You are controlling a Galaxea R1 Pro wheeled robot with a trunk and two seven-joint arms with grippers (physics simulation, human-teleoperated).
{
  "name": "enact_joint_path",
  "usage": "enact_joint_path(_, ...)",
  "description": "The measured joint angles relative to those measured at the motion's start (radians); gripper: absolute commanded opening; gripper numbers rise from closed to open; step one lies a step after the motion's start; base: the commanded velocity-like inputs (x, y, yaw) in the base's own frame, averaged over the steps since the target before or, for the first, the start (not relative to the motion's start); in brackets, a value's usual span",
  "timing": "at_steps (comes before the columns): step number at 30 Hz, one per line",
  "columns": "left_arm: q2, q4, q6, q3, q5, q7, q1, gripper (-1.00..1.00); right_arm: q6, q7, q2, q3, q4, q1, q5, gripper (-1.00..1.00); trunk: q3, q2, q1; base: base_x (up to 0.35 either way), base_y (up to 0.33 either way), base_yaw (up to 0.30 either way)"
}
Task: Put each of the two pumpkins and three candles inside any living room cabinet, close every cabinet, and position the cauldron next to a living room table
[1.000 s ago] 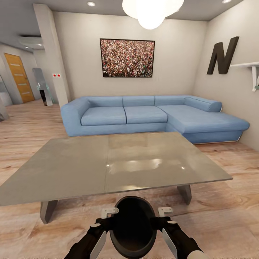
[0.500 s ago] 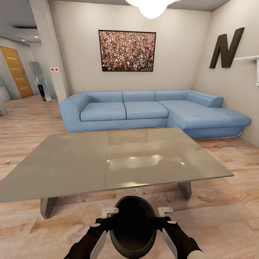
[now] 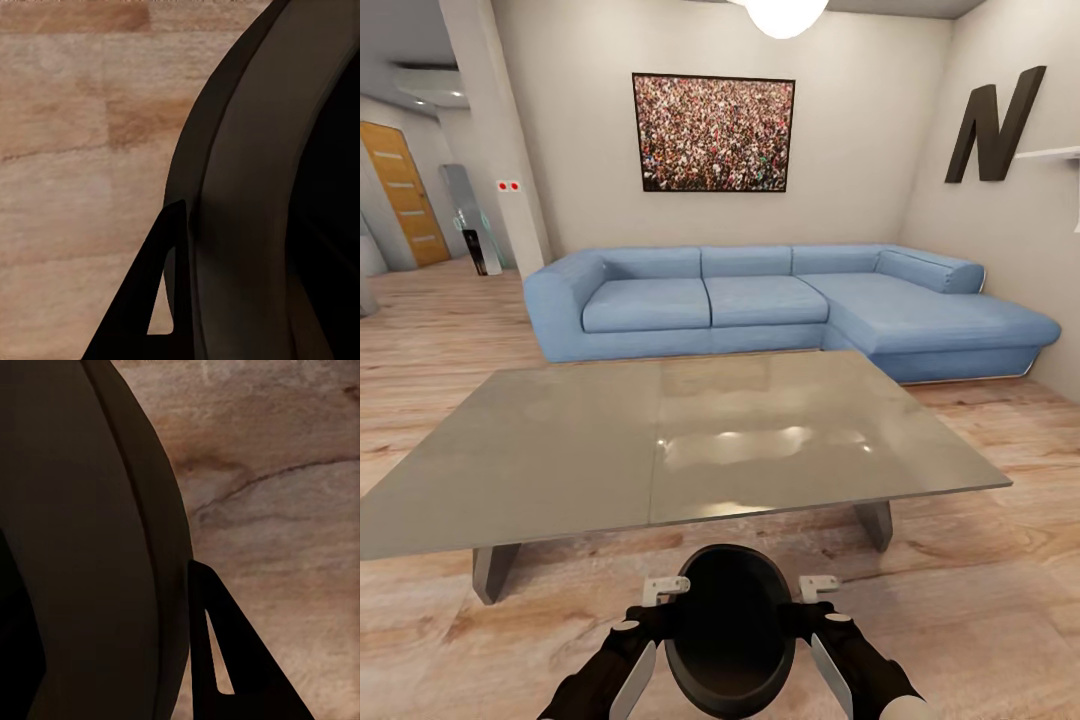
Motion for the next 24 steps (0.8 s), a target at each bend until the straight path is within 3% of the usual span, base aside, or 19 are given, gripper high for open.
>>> enact_joint_path(24, 0.0, 0.0, 0.0, 0.001, -0.001, 0.0, 0.0, -1.0, 0.0, -0.001, 0.0, 0.001, 0.0, 0.0, -0.001, -1.0, 0.0, 0.0, 0.0, 0.053, 0.0, 0.0)
